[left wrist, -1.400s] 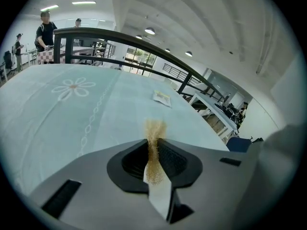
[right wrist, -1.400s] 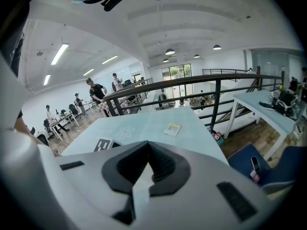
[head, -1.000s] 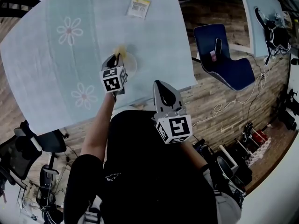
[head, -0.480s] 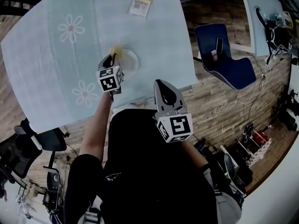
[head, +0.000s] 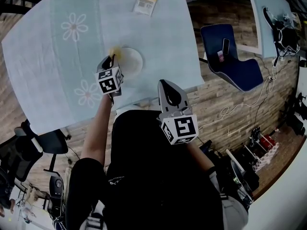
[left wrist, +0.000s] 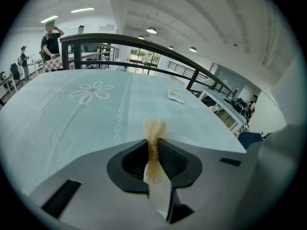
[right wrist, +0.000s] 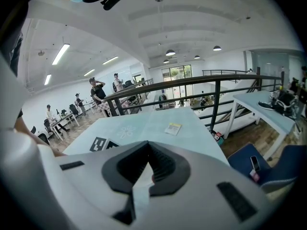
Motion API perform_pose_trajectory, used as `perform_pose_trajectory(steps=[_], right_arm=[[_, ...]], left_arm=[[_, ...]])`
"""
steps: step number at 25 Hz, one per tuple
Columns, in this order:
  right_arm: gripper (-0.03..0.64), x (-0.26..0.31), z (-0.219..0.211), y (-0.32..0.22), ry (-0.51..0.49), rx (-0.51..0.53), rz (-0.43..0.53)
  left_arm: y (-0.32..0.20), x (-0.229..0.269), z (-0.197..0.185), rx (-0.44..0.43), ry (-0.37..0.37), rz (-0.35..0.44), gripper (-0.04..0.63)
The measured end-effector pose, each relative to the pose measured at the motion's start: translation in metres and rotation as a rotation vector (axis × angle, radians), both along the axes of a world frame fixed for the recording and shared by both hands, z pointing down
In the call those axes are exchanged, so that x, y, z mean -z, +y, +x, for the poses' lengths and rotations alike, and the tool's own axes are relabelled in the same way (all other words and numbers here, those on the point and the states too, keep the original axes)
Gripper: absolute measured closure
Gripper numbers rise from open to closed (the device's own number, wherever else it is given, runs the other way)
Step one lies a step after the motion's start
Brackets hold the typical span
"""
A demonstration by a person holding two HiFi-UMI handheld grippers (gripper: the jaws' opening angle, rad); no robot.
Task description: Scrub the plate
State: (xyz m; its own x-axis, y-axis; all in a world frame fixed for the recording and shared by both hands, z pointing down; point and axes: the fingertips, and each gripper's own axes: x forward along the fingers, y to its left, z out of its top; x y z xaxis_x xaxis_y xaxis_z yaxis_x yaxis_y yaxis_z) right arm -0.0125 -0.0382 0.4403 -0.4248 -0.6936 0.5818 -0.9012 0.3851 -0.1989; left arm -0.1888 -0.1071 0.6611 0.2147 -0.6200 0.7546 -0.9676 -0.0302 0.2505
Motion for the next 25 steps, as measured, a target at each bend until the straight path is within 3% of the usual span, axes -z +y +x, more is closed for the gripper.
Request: perform_pose_trajectory(steps=[14, 25], right_arm=[[0.607, 0.002, 0.0, 0.006, -0.005, 0.013, 0.009], [0.607, 0.0, 0.009, 0.006, -0.004, -0.011, 0.004]], left_arm=[[0.009, 0.018, -0.028, 0.062, -0.018, 0.033, 0.531], [0.019, 0.023, 0.042, -0.091, 0.056, 0.036, 0.531]])
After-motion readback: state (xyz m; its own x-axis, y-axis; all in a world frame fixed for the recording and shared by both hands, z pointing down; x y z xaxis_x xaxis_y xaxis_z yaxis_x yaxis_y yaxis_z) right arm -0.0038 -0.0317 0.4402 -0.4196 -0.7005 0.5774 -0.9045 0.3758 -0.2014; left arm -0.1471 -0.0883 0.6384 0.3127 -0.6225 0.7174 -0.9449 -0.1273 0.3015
